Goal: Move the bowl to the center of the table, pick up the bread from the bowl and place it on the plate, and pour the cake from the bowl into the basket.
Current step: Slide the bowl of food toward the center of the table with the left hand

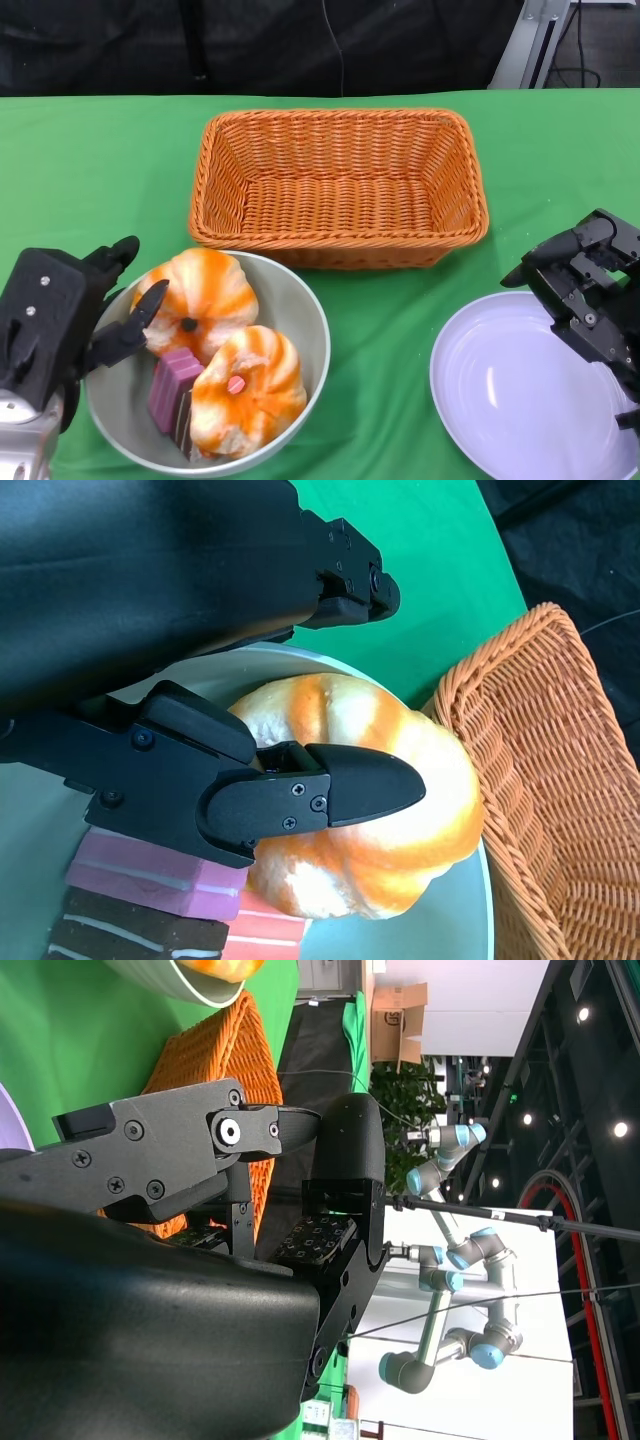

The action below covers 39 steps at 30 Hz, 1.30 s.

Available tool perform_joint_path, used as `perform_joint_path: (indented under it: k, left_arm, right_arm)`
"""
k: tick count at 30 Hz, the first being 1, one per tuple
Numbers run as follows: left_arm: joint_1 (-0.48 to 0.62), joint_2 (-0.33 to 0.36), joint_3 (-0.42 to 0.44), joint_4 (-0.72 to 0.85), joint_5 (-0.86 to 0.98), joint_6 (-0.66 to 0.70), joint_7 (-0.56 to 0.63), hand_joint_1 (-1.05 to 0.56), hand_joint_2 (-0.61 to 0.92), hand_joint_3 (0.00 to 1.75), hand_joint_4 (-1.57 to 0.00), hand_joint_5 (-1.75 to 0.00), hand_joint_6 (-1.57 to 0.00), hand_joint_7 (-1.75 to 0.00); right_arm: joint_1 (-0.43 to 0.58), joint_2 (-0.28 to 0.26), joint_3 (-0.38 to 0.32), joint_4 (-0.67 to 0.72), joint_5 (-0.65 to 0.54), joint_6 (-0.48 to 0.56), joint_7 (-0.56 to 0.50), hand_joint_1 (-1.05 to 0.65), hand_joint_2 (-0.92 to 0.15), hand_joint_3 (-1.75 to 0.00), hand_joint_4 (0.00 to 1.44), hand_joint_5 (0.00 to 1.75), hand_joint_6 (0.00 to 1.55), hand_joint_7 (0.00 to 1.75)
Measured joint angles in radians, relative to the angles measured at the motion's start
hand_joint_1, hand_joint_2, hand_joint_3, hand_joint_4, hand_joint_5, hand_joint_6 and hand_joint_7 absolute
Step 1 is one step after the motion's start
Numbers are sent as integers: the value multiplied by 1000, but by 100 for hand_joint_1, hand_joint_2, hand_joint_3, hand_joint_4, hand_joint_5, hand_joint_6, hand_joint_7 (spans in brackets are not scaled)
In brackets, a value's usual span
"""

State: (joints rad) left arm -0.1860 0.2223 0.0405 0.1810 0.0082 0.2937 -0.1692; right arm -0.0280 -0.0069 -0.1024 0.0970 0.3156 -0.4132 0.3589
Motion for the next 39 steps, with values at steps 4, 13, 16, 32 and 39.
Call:
perform_joint_path:
  k: [4,13,16,32,39]
  left_arm:
    - [0,-16,-5,-15,-1,25,7,-83,92,64,-12,0,-12,0]
    - [-6,-56,0,-22,-13,47,11,-82,92,62,-9,0,-8,0]
    - [-13,-80,6,-23,-16,69,25,-81,92,62,-7,0,-6,0]
    - [-37,-155,6,-49,-41,156,35,-79,92,62,-6,0,-4,-1]
    - [-41,-173,3,-41,-49,142,34,-79,92,61,-5,0,-3,0]
  right_arm:
    - [0,0,1,0,0,0,0,-20,-92,-25,72,145,77,106]
    - [0,4,3,0,-2,0,0,-21,-92,-24,71,146,76,108]
    - [0,5,3,0,-2,-1,0,-21,-92,-25,71,146,76,108]
    - [2,22,7,-3,-9,-4,-5,-18,-92,-28,71,146,76,108]
    - [2,28,7,-3,-12,-4,-7,-20,-92,-27,72,145,76,109]
